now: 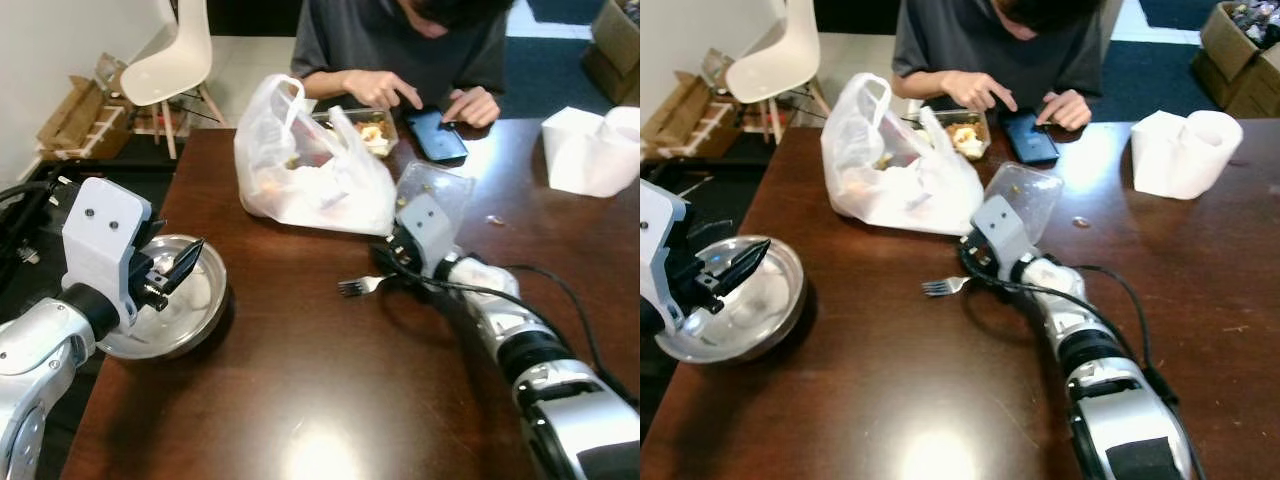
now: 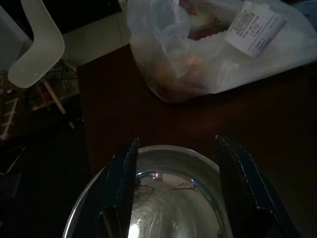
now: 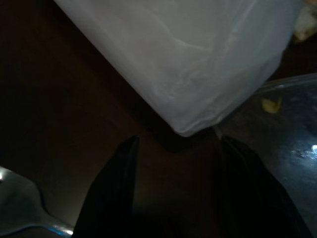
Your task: Setting the table
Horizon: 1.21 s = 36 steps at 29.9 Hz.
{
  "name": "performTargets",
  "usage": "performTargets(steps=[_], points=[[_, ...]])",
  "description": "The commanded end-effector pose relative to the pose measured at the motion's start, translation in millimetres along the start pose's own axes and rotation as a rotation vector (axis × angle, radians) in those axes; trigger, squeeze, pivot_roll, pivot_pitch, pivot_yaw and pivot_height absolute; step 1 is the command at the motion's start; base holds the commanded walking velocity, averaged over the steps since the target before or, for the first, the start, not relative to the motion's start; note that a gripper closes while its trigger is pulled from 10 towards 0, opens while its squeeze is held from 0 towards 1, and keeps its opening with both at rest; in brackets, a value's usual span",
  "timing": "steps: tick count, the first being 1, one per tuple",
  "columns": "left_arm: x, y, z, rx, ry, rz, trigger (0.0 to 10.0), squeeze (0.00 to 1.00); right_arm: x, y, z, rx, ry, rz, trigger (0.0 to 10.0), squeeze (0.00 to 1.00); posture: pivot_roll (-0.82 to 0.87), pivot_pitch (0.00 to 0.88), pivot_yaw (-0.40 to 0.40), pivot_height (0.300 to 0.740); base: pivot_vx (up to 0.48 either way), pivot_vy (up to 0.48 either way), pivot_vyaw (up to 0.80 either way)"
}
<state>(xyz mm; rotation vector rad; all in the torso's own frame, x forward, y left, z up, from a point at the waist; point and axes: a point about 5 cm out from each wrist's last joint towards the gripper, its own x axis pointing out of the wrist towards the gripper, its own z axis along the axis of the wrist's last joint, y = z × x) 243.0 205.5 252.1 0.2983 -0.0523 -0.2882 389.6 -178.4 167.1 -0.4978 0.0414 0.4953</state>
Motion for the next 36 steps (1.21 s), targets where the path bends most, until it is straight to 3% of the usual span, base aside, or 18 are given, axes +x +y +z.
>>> performTargets(steps=[1,9,14,21,22,23,25,26,29,33,36], points=[[-3.0,0.3,-1,-0.004,0.012,0.003,10.0,0.00,-6.0,7.3,-25,0.002,0.117,0.024,10.0,0.00,0.25,0.182,0.203,0.740,0.000,0.000,0.00],[4.2,-8.5,-4,-0.041,0.002,-0.016,10.0,0.00,-21.7,1.6,-43,0.067,0.141,0.036,10.0,0.00,0.20,0.179,0.187,0.740,0.000,0.000,0.00],[8.5,-17.7,-8,-0.073,-0.005,-0.024,10.0,0.00,-27.2,12.6,-40,0.143,0.047,0.112,10.0,0.00,0.15,0.175,0.155,0.740,0.000,0.000,0.00],[11.2,-23.0,-10,-0.092,-0.012,-0.026,10.0,0.00,-38.9,37.6,-32,0.187,-0.010,0.161,10.0,0.00,0.13,0.171,0.142,0.740,0.000,0.000,0.00],[13.4,-26.5,-11,-0.098,-0.016,-0.034,10.0,0.00,-47.9,55.2,-23,0.227,-0.033,0.181,10.0,0.00,0.11,0.169,0.133,0.740,0.000,0.000,0.00],[13.4,-26.5,-11,-0.098,-0.016,-0.034,10.0,0.00,-47.9,55.2,-23,0.227,-0.033,0.181,10.0,0.00,0.11,0.169,0.133,0.740,0.000,0.000,0.00],[15.6,-29.6,-12,-0.102,-0.020,-0.039,10.0,0.00,-58.0,73.6,-12,0.272,-0.051,0.208,10.0,0.00,0.10,0.170,0.128,0.740,0.000,0.000,0.00],[15.6,-29.6,-12,-0.102,-0.020,-0.039,10.0,0.00,-58.0,73.6,-12,0.272,-0.051,0.208,10.0,0.00,0.10,0.170,0.128,0.740,0.000,0.000,0.00],[17.1,-31.6,-13,-0.108,-0.025,-0.038,10.0,0.00,-69.8,94.3,-2,0.344,-0.044,0.227,10.0,0.00,0.09,0.170,0.119,0.740,0.000,0.000,0.00],[17.5,-32.2,-13,-0.110,-0.026,-0.037,10.0,0.00,-73.0,98.5,0,0.361,-0.037,0.223,10.0,0.00,0.08,0.170,0.112,0.740,0.000,0.000,0.00],[18.9,-34.1,-14,-0.120,-0.031,-0.032,10.0,0.00,-84.2,101.1,6,0.374,-0.014,0.201,10.0,0.00,0.06,0.168,0.107,0.740,0.000,0.000,0.00]])
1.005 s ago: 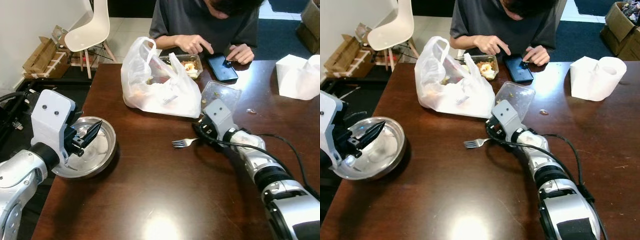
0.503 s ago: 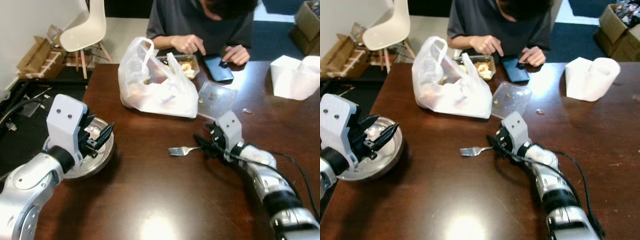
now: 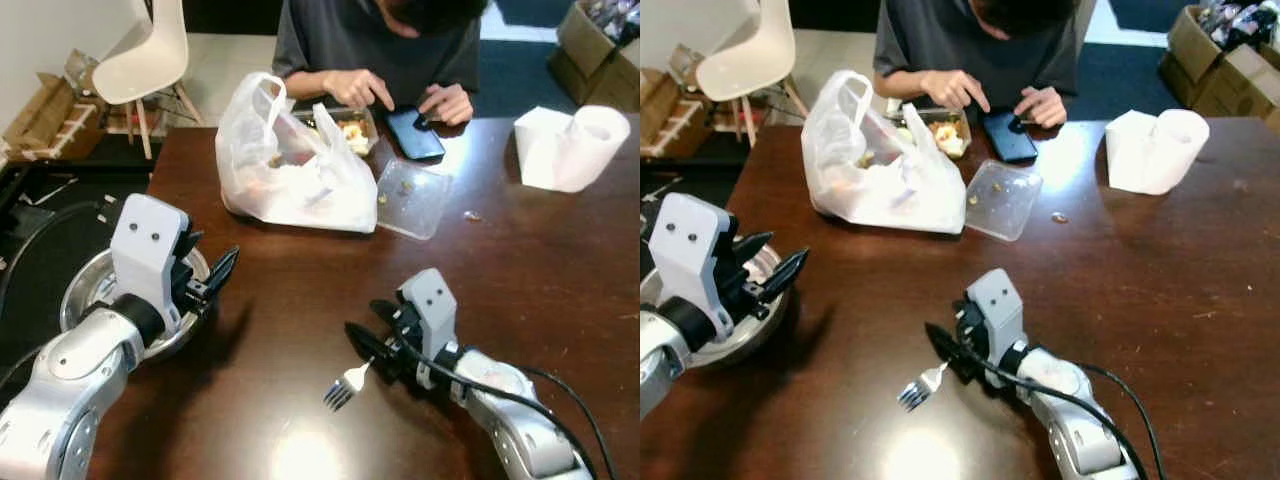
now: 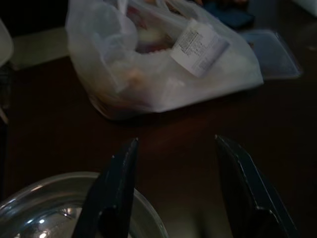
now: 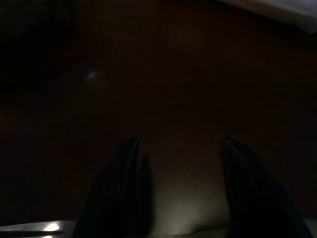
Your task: Setting the table
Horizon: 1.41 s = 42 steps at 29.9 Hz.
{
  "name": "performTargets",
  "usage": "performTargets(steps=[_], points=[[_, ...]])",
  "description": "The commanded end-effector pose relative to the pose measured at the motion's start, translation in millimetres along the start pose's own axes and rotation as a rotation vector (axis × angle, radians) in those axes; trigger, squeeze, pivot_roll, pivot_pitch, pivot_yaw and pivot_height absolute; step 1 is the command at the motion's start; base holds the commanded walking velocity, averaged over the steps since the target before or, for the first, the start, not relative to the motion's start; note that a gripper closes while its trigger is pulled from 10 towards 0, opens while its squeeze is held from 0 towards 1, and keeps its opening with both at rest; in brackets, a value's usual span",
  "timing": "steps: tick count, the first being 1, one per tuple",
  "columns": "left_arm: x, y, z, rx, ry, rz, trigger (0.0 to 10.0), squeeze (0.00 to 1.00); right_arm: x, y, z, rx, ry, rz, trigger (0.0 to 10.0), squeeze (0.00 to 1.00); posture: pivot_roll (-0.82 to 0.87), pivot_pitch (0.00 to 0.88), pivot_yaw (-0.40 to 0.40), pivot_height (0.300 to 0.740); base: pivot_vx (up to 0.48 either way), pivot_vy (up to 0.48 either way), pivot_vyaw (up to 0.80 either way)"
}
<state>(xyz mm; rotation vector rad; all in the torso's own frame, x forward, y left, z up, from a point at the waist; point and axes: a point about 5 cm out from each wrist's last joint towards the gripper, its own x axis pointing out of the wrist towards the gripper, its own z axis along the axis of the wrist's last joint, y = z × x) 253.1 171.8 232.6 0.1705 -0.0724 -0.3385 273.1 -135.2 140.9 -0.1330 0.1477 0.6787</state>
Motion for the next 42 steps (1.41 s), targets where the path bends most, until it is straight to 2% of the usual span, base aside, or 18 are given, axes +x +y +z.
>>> performTargets(steps=[1,3,6,8,10,11,13,14,15,16,19,21,22,27,30,34,37,42], points=[[0.6,-0.8,-5,-0.001,0.011,0.011,10.0,0.00,-8.2,-1.1,2,-0.009,0.006,-0.030,10.0,0.00,0.05,0.164,0.107,0.740,0.000,0.000,0.00],[1.8,-1.9,-5,-0.006,0.009,0.009,10.0,0.00,-11.6,-6.5,7,-0.049,-0.019,-0.044,10.0,0.00,0.04,0.158,0.108,0.740,0.000,0.000,0.00],[6.2,-4.9,-6,-0.018,-0.004,0.002,10.0,0.00,-24.4,-25.7,25,-0.195,-0.061,-0.065,10.0,0.00,0.02,0.148,0.107,0.740,0.000,0.000,0.00],[9.5,-6.6,-6,-0.023,-0.013,-0.001,10.0,0.00,-32.8,-35.9,33,-0.275,-0.039,-0.058,10.0,0.00,0.01,0.137,0.105,0.740,0.000,0.000,0.00],[10.7,-7.2,-6,-0.025,-0.016,-0.003,10.0,0.00,-36.0,-39.2,36,-0.301,-0.026,-0.049,10.0,0.00,0.01,0.134,0.103,0.740,0.000,0.000,0.00],[14.2,-8.0,-6,-0.029,-0.025,-0.004,10.0,0.00,-41.3,-49.7,40,-0.321,0.014,-0.075,10.0,0.00,-0.01,0.120,0.096,0.740,0.000,0.000,0.00],[15.5,-8.1,-7,-0.029,-0.029,-0.004,10.0,0.00,-42.8,-51.1,43,-0.325,0.014,-0.065,10.0,0.00,-0.01,0.117,0.096,0.740,0.000,0.000,0.00],[18.2,-8.2,-7,-0.032,-0.036,-0.005,10.0,0.00,-47.2,-49.5,44,-0.383,0.034,-0.012,10.0,0.00,-0.02,0.109,0.098,0.740,0.000,0.000,0.00],[18.2,-8.2,-7,-0.032,-0.036,-0.005,10.0,0.00,-47.2,-49.5,44,-0.383,0.034,-0.012,10.0,0.00,-0.02,0.109,0.098,0.740,0.000,0.000,0.00],[21.5,-8.4,-7,-0.033,-0.045,-0.006,10.0,0.00,-52.6,-46.9,39,-0.412,0.074,0.058,10.0,0.00,-0.03,0.098,0.100,0.740,0.000,0.000,0.00],[25.1,-8.3,-6,-0.035,-0.056,-0.007,10.0,0.00,-57.2,-44.4,35,-0.418,0.100,0.140,10.0,0.00,-0.04,0.091,0.108,0.740,0.000,0.000,0.00],[26.8,-8.4,-6,-0.036,-0.061,-0.010,10.0,0.00,-57.0,-42.3,34,-0.418,0.104,0.188,10.0,0.00,-0.04,0.089,0.109,0.740,0.000,0.000,0.00],[29.8,-8.7,-5,-0.036,-0.068,-0.014,10.0,0.00,-54.2,-38.1,32,-0.412,0.098,0.258,10.0,0.00,-0.04,0.088,0.110,0.740,0.000,0.000,0.00],[32.2,-7.6,-3,-0.033,-0.076,-0.015,10.0,0.00,-44.2,-32.2,29,-0.406,0.081,0.326,10.0,0.00,-0.03,0.086,0.114,0.740,0.000,0.000,0.00],[32.2,-4.9,-1,-0.025,-0.088,-0.010,10.0,0.00,-32.2,-30.6,22,-0.437,0.091,0.393,10.0,0.00,-0.02,0.085,0.111,0.740,0.000,0.000,0.00],[29.9,-0.8,1,-0.019,-0.097,-0.004,10.0,0.00,-26.4,-37.0,9,-0.531,0.171,0.451,10.0,0.00,0.00,0.084,0.108,0.740,0.000,0.000,0.00],[27.7,3.1,4,-0.013,-0.103,0.001,10.0,0.00,-22.1,-45.6,-3,-0.647,0.244,0.468,10.0,0.00,0.01,0.086,0.105,0.740,0.000,0.000,0.00],[24.8,7.4,7,-0.005,-0.110,0.015,10.0,0.00,-14.8,-51.3,-12,-0.745,0.286,0.509,10.0,0.00,0.02,0.080,0.099,0.740,0.000,0.000,0.00]])
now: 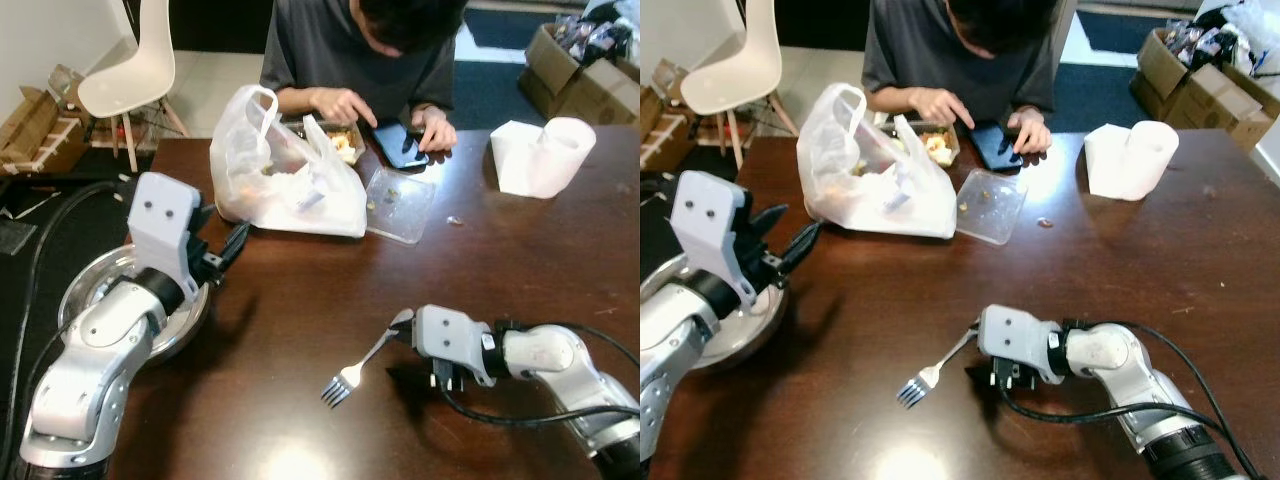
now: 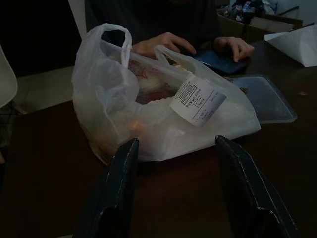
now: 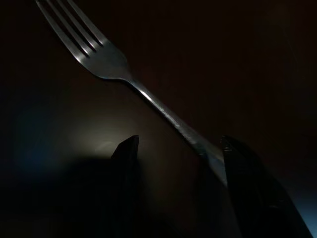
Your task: Setting the table
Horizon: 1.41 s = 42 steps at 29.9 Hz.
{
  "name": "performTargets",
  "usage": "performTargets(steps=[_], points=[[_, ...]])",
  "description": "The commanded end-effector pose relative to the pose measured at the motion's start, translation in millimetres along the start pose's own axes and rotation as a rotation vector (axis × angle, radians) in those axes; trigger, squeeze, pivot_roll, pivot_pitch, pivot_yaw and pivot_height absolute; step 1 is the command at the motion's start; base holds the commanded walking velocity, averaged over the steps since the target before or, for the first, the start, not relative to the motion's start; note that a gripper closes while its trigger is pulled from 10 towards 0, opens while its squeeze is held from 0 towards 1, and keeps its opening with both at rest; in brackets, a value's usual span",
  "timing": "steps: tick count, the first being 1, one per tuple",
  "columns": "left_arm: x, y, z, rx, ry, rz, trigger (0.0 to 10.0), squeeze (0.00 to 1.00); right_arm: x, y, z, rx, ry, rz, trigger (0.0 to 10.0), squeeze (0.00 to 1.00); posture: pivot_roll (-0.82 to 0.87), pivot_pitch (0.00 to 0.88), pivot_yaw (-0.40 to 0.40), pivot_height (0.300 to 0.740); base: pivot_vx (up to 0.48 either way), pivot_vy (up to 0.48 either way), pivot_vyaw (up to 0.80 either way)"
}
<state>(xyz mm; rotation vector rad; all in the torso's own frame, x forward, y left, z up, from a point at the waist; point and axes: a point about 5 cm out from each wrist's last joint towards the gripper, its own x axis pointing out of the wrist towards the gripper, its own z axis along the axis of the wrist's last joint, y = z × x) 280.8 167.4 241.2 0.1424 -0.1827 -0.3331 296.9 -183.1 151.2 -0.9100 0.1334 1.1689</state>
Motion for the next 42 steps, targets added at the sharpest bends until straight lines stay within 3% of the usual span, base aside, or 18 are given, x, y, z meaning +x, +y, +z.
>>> performTargets(steps=[1,10,12,15,22,28,33,42], points=[[-3.4,1.4,1,0.004,0.001,0.002,10.0,0.00,5.4,11.5,-12,0.004,0.043,0.064,10.0,0.00,0.02,0.080,0.099,0.740,0.000,0.000,0.00],[-4.3,-0.2,0,0.002,0.003,0.001,10.0,0.00,14.1,5.3,-15,-0.160,0.037,0.057,10.0,0.00,0.03,0.075,0.100,0.740,0.000,0.000,0.00],[-3.8,0.0,2,0.001,-0.001,0.003,10.0,0.00,20.6,3.5,-14,-0.251,0.036,0.057,10.0,0.00,0.04,0.075,0.099,0.740,0.000,0.000,0.00],[-4.3,0.5,2,0.002,-0.002,0.006,10.0,0.00,23.8,3.7,-14,-0.282,0.036,0.068,10.0,0.00,0.04,0.076,0.099,0.740,0.000,0.000,0.00],[-5.5,0.2,2,0.002,0.000,0.007,10.0,0.00,30.7,1.5,-11,-0.282,0.007,0.058,10.0,0.00,0.04,0.077,0.100,0.740,0.000,0.000,0.00],[-5.7,-0.8,2,0.002,0.005,0.005,10.0,0.00,59.8,11.0,-2,-0.308,-0.078,0.014,10.0,0.00,0.06,0.086,0.109,0.740,0.000,0.000,0.00],[-5.8,-1.4,3,0.002,0.009,0.002,10.0,0.00,69.8,14.5,4,-0.314,-0.114,0.024,10.0,0.00,0.06,0.092,0.112,0.740,0.000,0.000,0.00],[-6.3,-4.6,2,-0.005,0.013,-0.002,10.0,0.00,80.2,13.6,5,-0.246,-0.132,0.015,10.0,0.00,0.07,0.095,0.109,0.740,0.000,0.000,0.00]])
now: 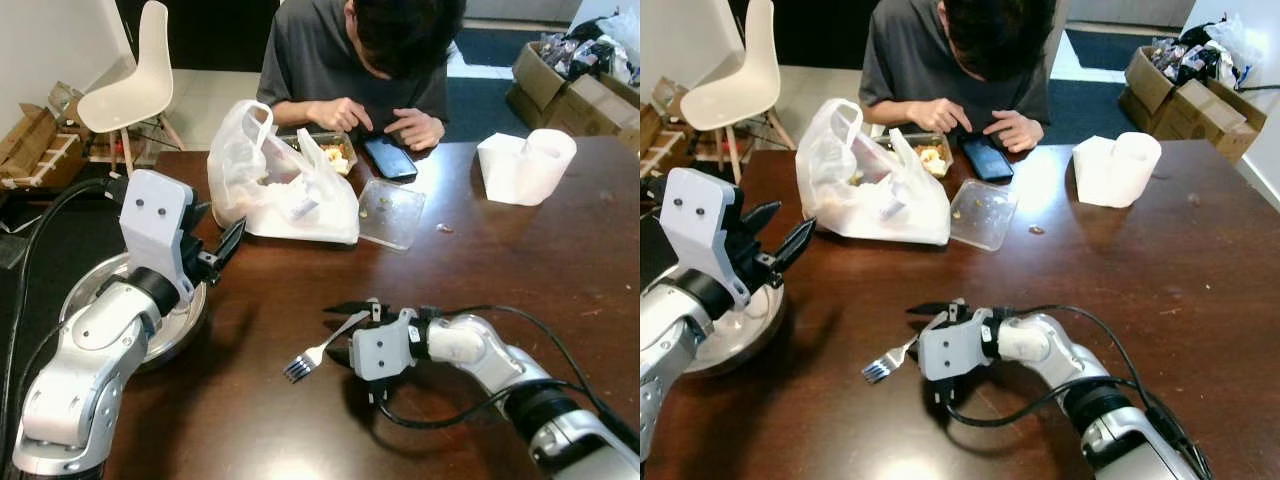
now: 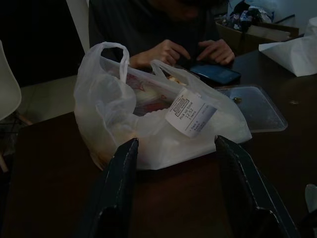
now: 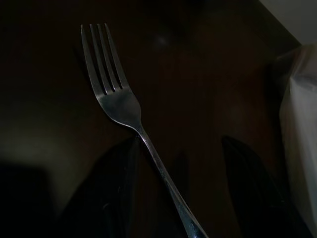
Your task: Setting the table
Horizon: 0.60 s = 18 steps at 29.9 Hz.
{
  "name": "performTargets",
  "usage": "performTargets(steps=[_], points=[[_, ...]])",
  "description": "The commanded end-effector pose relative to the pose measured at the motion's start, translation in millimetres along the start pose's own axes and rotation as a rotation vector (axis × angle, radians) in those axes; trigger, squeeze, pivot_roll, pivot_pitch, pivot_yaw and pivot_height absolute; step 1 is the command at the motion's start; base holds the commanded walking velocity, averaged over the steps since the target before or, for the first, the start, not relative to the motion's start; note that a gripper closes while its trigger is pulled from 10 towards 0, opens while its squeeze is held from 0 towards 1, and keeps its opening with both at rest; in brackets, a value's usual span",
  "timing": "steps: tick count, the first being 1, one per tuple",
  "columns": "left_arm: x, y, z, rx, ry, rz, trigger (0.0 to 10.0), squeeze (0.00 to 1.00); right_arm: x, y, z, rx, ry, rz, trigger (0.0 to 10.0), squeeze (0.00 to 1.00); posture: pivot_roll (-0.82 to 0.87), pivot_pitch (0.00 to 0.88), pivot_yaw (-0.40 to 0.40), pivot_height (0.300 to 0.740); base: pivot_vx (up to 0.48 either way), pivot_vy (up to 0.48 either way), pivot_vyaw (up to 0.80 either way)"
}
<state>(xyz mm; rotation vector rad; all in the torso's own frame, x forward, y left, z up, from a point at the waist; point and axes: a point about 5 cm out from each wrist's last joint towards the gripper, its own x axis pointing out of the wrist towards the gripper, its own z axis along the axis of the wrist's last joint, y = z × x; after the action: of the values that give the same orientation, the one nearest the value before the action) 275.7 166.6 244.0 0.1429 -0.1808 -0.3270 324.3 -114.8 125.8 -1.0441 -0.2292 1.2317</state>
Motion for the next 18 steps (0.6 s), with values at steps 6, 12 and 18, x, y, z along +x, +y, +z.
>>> performTargets(steps=[6,12,18], points=[[-1.8,-3.7,-2,-0.012,0.011,-0.008,10.0,0.00,1.0,20.4,-26,0.355,0.096,0.032,10.0,0.00,0.07,0.093,0.107,0.740,0.000,0.000,0.00],[-2.7,-3.6,-1,-0.011,0.011,-0.006,10.0,0.00,-2.1,13.8,-36,0.600,0.102,0.016,10.0,0.00,0.09,0.094,0.108,0.740,0.000,0.000,0.00],[-3.6,-2.9,0,-0.008,0.013,-0.001,10.0,0.00,-4.0,0.7,-38,0.711,0.082,0.006,10.0,0.00,0.09,0.095,0.108,0.740,0.000,0.000,0.00]])
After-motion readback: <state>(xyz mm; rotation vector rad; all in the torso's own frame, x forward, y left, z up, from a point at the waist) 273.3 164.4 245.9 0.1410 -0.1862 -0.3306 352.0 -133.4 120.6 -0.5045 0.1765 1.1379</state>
